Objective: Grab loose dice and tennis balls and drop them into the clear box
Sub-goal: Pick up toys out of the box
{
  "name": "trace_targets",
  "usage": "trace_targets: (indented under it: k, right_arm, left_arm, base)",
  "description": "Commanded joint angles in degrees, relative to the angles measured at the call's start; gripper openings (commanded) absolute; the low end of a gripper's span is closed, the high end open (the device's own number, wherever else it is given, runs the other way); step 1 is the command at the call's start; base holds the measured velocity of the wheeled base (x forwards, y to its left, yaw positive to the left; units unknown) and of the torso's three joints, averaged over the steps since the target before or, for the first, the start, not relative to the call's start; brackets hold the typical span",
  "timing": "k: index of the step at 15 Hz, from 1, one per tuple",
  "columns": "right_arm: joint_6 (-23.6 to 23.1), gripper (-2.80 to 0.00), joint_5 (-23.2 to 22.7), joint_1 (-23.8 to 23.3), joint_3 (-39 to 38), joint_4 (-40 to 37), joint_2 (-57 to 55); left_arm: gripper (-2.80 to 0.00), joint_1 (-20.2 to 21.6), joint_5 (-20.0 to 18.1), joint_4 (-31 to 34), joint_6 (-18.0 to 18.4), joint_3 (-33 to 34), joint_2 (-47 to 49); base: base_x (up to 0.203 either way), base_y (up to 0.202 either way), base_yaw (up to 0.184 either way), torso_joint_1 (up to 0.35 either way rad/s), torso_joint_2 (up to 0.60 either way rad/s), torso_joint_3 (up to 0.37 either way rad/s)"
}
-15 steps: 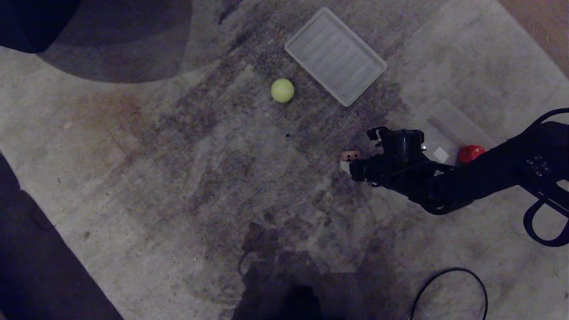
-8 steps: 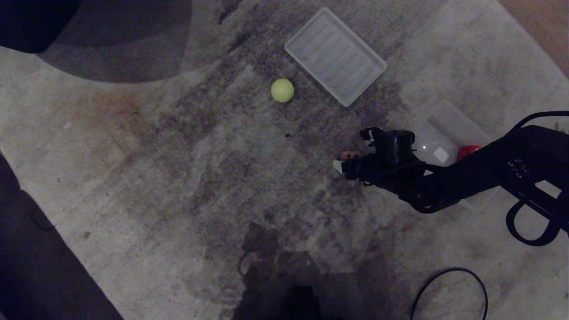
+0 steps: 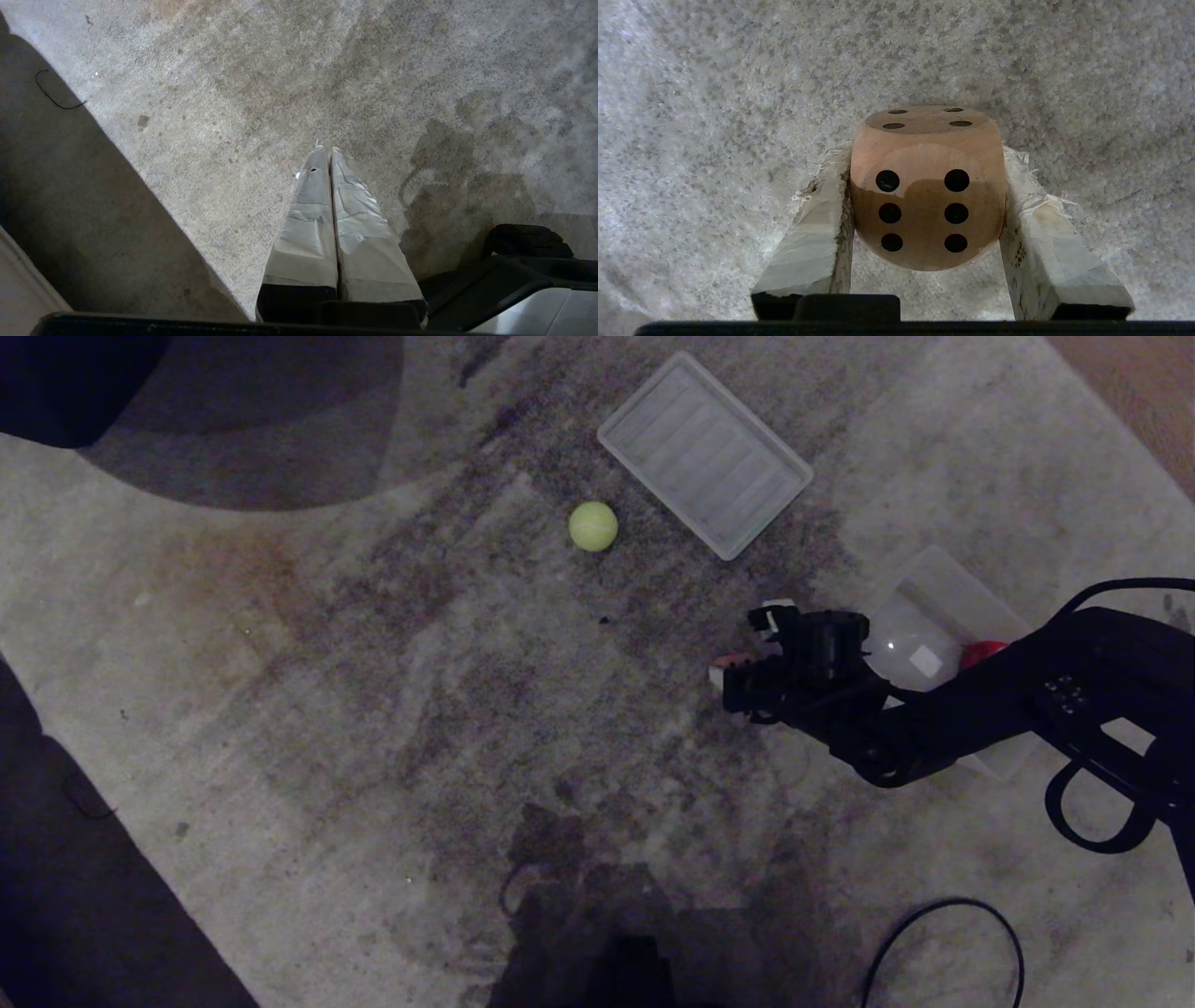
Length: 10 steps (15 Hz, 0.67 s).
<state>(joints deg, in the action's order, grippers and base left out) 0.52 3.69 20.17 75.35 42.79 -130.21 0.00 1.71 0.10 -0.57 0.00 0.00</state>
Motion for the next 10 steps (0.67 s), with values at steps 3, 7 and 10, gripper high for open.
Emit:
trace_targets:
  k: [3,7,10]
  right_arm:
    - [0.9,-2.80,0.1,-0.2,-4.2,-0.3,3.9]
    - [1.3,-2.80,0.1,-1.5,-15.0,-6.7,17.1]
    - [1.2,-2.80,0.1,-4.0,-24.9,-17.9,32.2]
  left_arm:
    - [-2.80,0.0,0.1,0.0,0.0,0.1,0.1]
    - [-2.80,0.0,0.1,0.0,0.0,0.1,0.1]
    - [-2.80,0.0,0.1,0.0,0.0,0.1,0.0]
  base:
    - [0.000,0.000,0.000,0.000,0.00,0.000]
    - [0.000,0.000,0.000,0.000,0.00,0.000]
    - [0.000,0.000,0.000,0.000,0.00,0.000]
